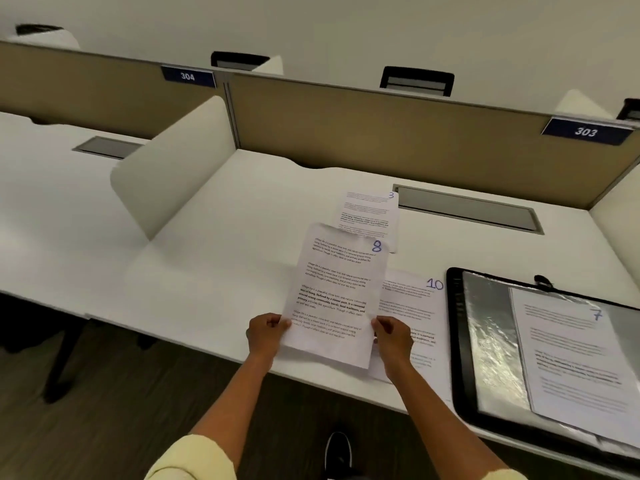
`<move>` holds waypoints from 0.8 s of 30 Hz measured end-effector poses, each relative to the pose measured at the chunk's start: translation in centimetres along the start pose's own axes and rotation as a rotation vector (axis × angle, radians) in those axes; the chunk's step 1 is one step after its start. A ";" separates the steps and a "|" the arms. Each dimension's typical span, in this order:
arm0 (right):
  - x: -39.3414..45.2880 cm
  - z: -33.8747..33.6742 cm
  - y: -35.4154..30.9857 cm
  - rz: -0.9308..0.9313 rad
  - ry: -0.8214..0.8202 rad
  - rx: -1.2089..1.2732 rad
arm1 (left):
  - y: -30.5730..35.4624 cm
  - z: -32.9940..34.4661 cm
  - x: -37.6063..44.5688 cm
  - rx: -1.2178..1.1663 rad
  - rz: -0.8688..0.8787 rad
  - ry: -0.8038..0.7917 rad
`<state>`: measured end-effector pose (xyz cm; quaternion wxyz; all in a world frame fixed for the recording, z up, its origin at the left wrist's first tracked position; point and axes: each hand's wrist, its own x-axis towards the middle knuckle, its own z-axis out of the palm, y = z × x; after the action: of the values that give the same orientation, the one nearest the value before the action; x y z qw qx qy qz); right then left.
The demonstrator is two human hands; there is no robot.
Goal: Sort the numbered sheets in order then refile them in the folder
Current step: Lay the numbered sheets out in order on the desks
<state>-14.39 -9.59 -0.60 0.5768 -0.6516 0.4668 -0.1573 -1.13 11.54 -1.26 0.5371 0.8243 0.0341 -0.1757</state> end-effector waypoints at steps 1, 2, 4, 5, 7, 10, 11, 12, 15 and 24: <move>0.3 0.7 -0.3 -0.002 -0.012 -0.009 | -0.1 -0.5 0.5 0.008 -0.009 0.014; 0.6 1.2 -0.4 -0.006 -0.024 -0.019 | -0.2 -0.9 1.0 0.020 -0.013 0.023; 1.0 2.2 -0.7 -0.013 -0.055 -0.041 | -0.4 -1.6 1.8 0.052 -0.011 0.031; 1.1 2.6 -0.7 -0.013 -0.071 -0.053 | -0.5 -2.0 2.0 0.059 -0.013 0.034; 1.7 3.5 -0.8 -0.016 -0.097 -0.068 | -0.5 -2.8 2.8 0.058 -0.014 0.044; 2.3 4.8 -1.1 -0.021 -0.123 -0.064 | -0.6 -3.7 3.8 0.045 -0.017 0.046; 2.2 5.0 -1.3 -0.021 -0.128 -0.061 | -0.6 -4.0 3.9 0.046 -0.019 0.048; 2.2 5.2 -1.5 -0.024 -0.133 -0.061 | -0.6 -4.2 4.0 0.045 -0.018 0.055; 1.9 6.8 -1.5 -0.021 -0.157 -0.076 | -1.2 -5.4 4.6 0.049 -0.022 0.083; 0.0 13.4 -2.3 -0.014 -0.154 -0.127 | -2.5 -11.0 8.0 0.070 -0.025 0.043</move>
<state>-3.50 -1.71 -2.35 0.5676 -0.7002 0.4255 -0.0809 8.52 21.44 -2.07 0.5049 0.8457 0.0499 -0.1656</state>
